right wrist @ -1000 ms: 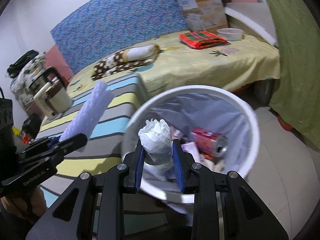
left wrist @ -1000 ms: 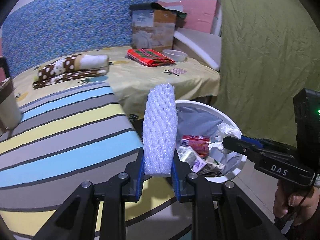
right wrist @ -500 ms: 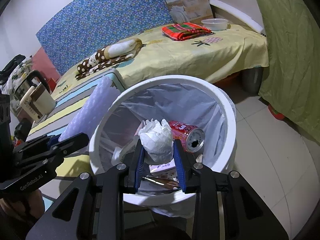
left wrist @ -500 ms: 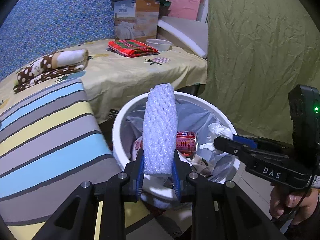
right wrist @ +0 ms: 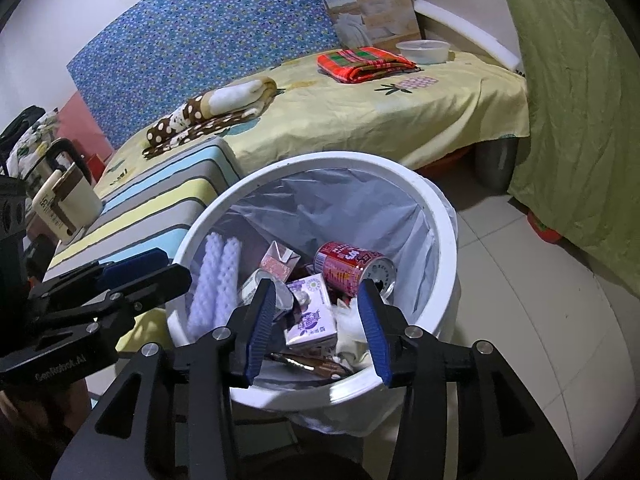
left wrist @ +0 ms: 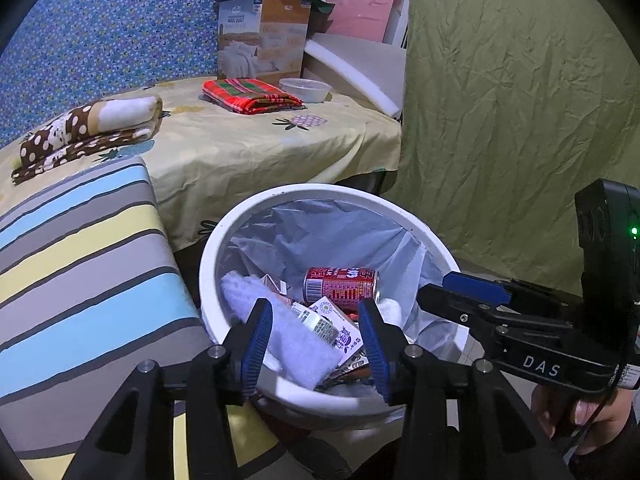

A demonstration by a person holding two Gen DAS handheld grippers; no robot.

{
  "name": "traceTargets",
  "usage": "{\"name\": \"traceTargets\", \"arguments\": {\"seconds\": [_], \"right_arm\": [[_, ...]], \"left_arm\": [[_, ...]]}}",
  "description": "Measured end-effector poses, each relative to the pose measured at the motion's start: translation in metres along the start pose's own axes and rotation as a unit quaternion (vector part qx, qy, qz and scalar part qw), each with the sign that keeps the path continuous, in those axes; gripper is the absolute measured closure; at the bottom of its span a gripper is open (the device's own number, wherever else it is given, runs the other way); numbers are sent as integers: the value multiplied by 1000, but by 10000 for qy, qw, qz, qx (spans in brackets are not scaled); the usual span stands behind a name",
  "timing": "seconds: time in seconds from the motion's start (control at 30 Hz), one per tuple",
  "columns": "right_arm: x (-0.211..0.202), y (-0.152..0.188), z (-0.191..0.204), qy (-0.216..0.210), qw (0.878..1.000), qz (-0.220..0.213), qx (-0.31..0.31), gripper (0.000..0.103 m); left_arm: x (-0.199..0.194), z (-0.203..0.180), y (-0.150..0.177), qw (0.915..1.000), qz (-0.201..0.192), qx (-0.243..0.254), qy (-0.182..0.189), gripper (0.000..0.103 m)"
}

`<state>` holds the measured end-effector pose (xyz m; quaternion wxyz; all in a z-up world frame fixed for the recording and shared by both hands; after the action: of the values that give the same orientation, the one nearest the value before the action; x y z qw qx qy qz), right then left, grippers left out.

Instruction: Collect trash

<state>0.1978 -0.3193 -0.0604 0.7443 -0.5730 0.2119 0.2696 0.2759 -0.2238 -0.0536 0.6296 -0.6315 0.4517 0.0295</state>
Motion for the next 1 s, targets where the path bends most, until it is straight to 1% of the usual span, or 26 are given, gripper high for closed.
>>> {"name": "traceTargets", "arguments": {"seconds": [0.27, 0.53, 0.8, 1.0], "right_arm": [[-15, 6, 16, -114, 9999, -65, -91, 58], [-36, 9, 41, -187, 9988, -248, -387, 58], [-55, 19, 64, -296, 9968, -406, -627, 58], [-69, 28, 76, -354, 9952, -493, -764, 58]], "left_arm": [[-31, 7, 9, 9998, -132, -86, -131, 58], [-74, 14, 20, 9982, -392, -195, -408, 58], [-114, 12, 35, 9961, -574, -187, -646, 58], [-145, 13, 48, 9929, -756, -231, -884, 58]]}}
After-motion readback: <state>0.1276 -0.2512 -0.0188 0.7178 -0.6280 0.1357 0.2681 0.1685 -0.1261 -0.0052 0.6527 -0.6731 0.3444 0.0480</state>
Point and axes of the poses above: each gripper's, at about its wrist camera, not at the fingertips, and x roughly the way its jaws point, z to its left, y to its underside, the point moved 5 cm from there along x, roughly the way its jaws point, and after that the axes turned 6 degrees about -z, right-handed, at the moved point
